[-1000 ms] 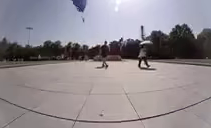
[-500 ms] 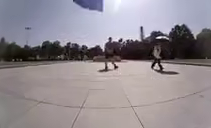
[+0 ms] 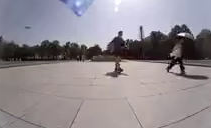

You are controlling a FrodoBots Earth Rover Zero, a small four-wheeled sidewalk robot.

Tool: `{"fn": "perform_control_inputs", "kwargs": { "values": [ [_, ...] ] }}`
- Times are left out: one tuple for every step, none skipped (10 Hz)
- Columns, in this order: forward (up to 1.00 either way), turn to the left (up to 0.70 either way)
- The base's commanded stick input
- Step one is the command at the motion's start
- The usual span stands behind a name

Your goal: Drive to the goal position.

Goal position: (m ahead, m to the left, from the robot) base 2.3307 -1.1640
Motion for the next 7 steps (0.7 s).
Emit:
{"fn": "perform_control_inputs", "kwargs": {
  "values": [
    [1.0,0.4],
    [1.0,0.0],
    [1.0,0.0],
    [1.0,0.0],
    [1.0,0.0],
    [1.0,0.0],
    [1.0,0.0]
  ]
}}
